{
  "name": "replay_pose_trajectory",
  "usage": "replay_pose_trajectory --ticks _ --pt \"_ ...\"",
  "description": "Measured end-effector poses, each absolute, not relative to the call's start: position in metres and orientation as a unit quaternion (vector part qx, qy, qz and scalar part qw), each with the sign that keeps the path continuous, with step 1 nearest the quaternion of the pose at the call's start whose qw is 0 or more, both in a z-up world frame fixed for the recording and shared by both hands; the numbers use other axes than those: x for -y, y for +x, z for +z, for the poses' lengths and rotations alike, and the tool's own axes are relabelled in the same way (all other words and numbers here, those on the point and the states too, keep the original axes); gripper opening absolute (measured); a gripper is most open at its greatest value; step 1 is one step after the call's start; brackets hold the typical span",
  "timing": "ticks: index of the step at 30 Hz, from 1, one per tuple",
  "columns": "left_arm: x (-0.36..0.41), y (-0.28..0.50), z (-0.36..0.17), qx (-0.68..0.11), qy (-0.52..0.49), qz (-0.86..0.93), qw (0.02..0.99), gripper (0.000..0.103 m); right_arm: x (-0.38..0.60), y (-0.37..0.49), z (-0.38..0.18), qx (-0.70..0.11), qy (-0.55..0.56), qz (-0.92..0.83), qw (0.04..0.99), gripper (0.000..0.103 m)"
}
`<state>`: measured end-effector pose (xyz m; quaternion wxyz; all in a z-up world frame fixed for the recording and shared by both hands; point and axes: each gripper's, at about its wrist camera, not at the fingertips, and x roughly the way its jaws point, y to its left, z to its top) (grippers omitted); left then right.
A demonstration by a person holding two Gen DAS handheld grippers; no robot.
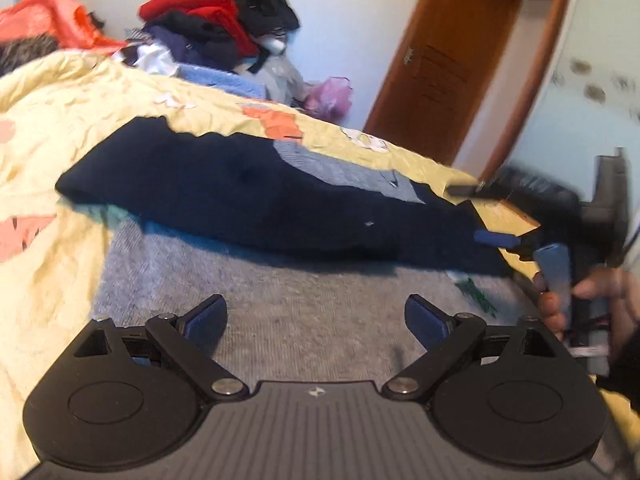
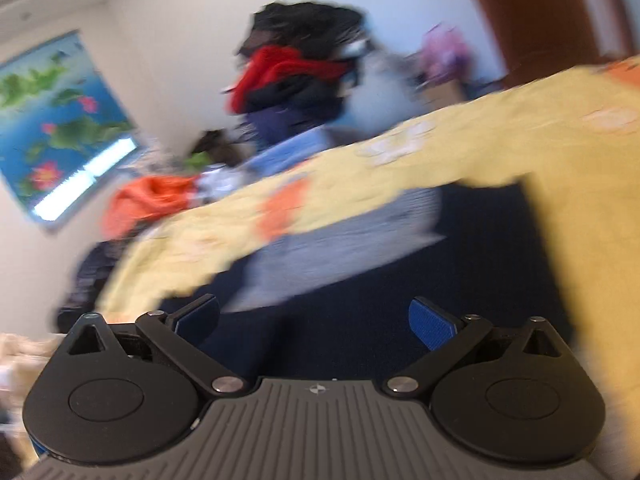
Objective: Fold small clothes
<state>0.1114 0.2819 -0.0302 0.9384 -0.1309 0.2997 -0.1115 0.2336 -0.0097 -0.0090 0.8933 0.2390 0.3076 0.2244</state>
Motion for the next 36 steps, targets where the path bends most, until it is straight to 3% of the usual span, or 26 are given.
replay_pose_trajectory --ticks 1,3,4,6,10,15,22,24,32,36 --pt "-0.282 0.112 -0.030 -0.300 -0.133 -0.112 0.938 0.099 -0.002 0.239 -0.009 -0.329 0.240 0.232 0.883 0.101" --pt "-0.281 0.111 -0.030 -0.299 -0.130 -0.115 0.938 0.100 -0.023 0.251 -0.013 -0.370 0.230 0.247 0.866 0.085" --pt "-0.280 0.110 -0.029 -0.299 -0.128 -0.115 0.939 0.100 -0.033 0.256 -0.016 -0.384 0.212 0.245 0.864 0.082" --pt "-0.280 0.109 -0.029 -0.299 -0.129 -0.116 0.938 0.100 -0.051 0.262 -0.021 -0.412 0.173 0.225 0.866 0.082" --pt "-0.281 0.113 -0.031 -0.299 -0.131 -0.117 0.938 0.100 -0.062 0.255 -0.022 -0.406 0.166 0.226 0.870 0.082" --pt "-0.283 0.114 -0.032 -0.299 -0.134 -0.118 0.937 0.100 -0.064 0.253 -0.021 -0.402 0.132 0.221 0.879 0.061" --pt "-0.283 0.114 -0.032 -0.298 -0.137 -0.119 0.937 0.100 -0.066 0.253 -0.020 -0.389 0.105 0.216 0.890 0.046" --pt "-0.283 0.114 -0.032 -0.298 -0.137 -0.119 0.937 0.100 -0.067 0.252 -0.018 -0.381 0.103 0.222 0.892 0.025" --pt "-0.284 0.114 -0.033 -0.297 -0.140 -0.120 0.937 0.100 -0.064 0.258 -0.019 -0.398 0.134 0.236 0.876 0.022" --pt "-0.284 0.114 -0.033 -0.297 -0.142 -0.120 0.937 0.100 -0.061 0.260 -0.023 -0.403 0.163 0.234 0.870 0.031"
